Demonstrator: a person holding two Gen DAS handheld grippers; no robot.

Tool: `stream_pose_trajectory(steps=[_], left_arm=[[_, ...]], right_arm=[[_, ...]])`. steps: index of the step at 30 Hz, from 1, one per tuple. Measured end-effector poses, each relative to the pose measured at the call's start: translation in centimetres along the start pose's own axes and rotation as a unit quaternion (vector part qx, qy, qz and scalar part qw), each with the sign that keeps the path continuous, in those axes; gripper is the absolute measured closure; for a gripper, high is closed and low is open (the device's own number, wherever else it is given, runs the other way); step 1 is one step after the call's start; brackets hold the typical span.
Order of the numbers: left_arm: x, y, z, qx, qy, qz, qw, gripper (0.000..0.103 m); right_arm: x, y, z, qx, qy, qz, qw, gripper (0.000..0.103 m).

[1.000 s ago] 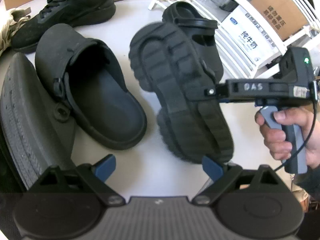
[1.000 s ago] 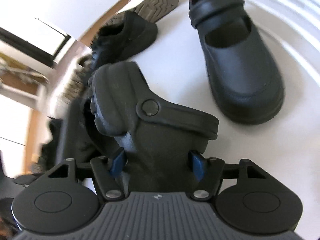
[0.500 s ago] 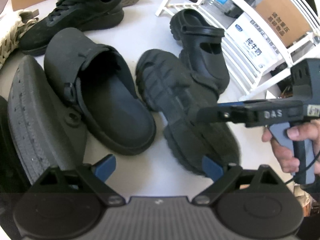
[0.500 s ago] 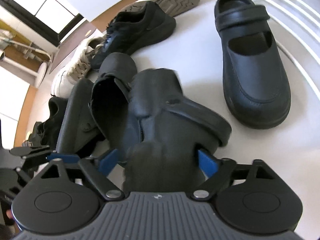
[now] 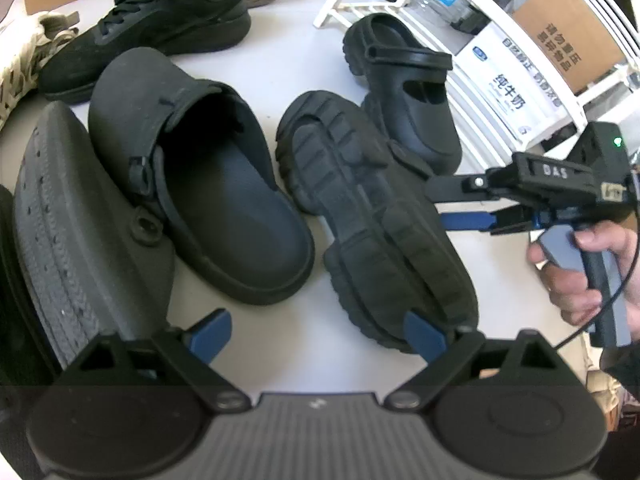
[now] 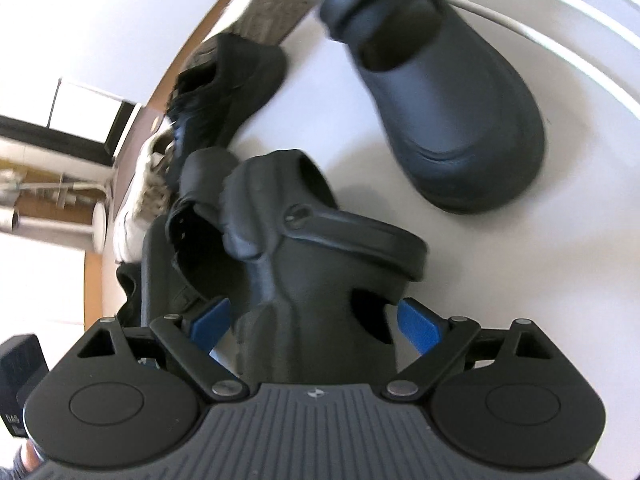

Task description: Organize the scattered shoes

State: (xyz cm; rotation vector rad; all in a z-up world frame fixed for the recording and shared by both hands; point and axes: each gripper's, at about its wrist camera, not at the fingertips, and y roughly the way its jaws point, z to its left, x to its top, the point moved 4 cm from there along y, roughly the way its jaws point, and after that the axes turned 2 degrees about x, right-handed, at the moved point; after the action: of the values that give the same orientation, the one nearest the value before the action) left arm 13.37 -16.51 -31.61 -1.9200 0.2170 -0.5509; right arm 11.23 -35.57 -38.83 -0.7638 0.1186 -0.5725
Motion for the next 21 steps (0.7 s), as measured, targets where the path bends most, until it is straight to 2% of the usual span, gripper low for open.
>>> stream_pose_trajectory(steps=[2, 4, 5, 7, 11, 14, 18, 21], left_arm=[[0.0, 0.1, -0.1, -0.001, 0.001, 0.001, 1.0, 0.008], [-0.1, 0.1, -0.2, -0.002, 0.002, 0.003, 1.0, 0.008], [-0.1, 0.2, -0.4, -0.002, 0.003, 0.004, 1.0, 0.008], [-0.2, 0.3, -0.6, -0.002, 0.004, 0.005, 1.0, 0.008], [-0.2, 0.5, -1.1, -0.004, 0.008, 0.006, 0.9999, 0.008], [-0.2, 0.5, -1.2, -0.004, 0.01, 0.007, 0.9999, 0.008], [-0.2, 0.8, -1.3, -0.003, 0.011, 0.009, 0.9999, 0.008], [-0.3, 1.0, -1.4, -0.002, 0.012, 0.01, 0.9999, 0.009]], right_arm=[[-0.3, 0.9, -0.5, 0.034, 0.015, 0.012, 0.999, 0.017], [-0.3, 1.6, -0.4, 0.069, 0.026, 0.022, 0.997, 0.052], [-0.2, 1.6, 0.0, 0.077, 0.021, 0.023, 0.997, 0.057], [-0.2, 1.4, 1.7, 0.061, -0.029, 0.024, 0.997, 0.064], [-0.7, 0.8, 5.0, -0.008, -0.124, 0.015, 0.992, 0.067], [-1.7, 0.6, 7.7, -0.072, -0.201, 0.001, 0.977, 0.069], [-2.8, 1.0, 9.7, -0.141, -0.277, 0.002, 0.951, 0.069], [-4.2, 2.1, 11.2, -0.189, -0.342, 0.014, 0.92, 0.069]])
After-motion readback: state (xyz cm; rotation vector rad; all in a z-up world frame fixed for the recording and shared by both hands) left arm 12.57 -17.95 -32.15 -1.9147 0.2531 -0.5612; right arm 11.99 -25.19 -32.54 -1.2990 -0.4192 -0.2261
